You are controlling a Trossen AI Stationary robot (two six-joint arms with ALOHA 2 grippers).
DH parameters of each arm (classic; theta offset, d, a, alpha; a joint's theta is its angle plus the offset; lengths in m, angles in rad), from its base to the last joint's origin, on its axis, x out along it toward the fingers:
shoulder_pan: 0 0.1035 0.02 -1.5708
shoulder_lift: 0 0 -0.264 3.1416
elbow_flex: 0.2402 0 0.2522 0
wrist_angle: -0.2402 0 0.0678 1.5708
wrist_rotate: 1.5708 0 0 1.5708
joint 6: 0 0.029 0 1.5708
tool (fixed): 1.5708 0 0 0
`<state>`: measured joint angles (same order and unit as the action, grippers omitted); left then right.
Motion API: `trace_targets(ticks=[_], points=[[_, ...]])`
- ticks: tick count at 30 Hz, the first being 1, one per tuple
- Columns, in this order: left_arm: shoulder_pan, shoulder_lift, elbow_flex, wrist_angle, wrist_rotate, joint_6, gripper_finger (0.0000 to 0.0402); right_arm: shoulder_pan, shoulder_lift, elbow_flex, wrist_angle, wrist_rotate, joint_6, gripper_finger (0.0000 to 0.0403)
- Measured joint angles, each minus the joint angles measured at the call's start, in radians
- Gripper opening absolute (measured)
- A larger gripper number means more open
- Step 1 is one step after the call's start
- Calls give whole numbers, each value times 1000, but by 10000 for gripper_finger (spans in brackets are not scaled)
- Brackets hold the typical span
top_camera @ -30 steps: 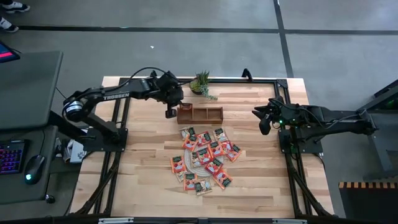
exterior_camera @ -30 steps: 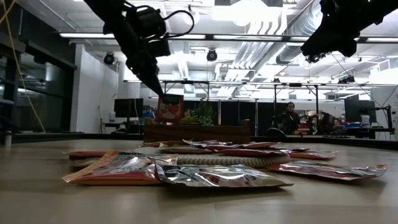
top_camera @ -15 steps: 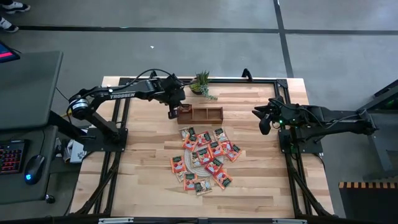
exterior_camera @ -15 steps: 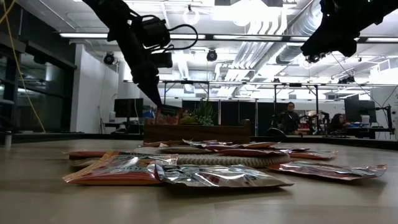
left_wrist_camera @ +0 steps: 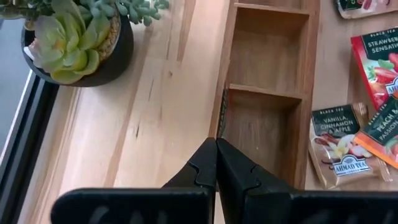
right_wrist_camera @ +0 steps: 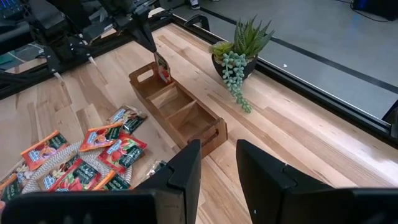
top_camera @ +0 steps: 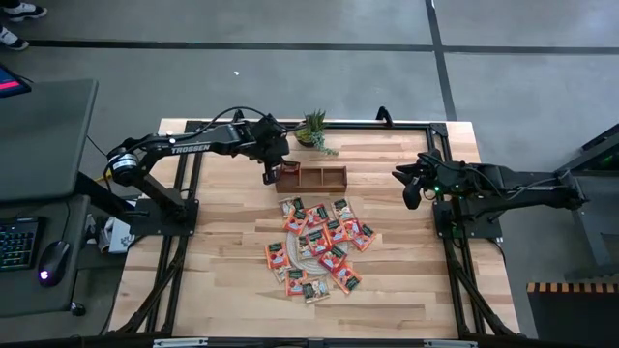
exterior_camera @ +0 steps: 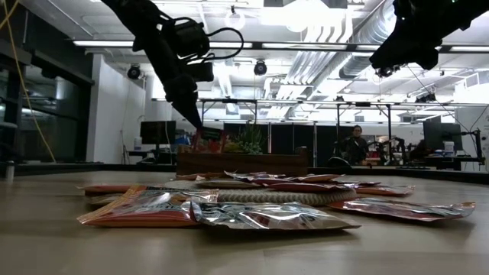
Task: Pick & Place Tea
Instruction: Put the red tea bag into the left section of the wooden organizer
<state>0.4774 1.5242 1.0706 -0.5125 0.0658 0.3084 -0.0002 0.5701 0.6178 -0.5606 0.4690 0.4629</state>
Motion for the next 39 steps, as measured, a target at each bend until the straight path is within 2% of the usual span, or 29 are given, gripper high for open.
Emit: trace_targets(ticks=[9, 19, 39], points=[[0, 2, -1, -16, 0, 0, 0, 0, 0, 0, 0, -1, 0, 99], [0, 82, -2, -7, 7, -7, 0, 0, 0, 0, 0, -4, 0, 98], [0, 84, -2, -3, -31, 0, 9, 0, 0, 0, 0, -5, 4, 98]])
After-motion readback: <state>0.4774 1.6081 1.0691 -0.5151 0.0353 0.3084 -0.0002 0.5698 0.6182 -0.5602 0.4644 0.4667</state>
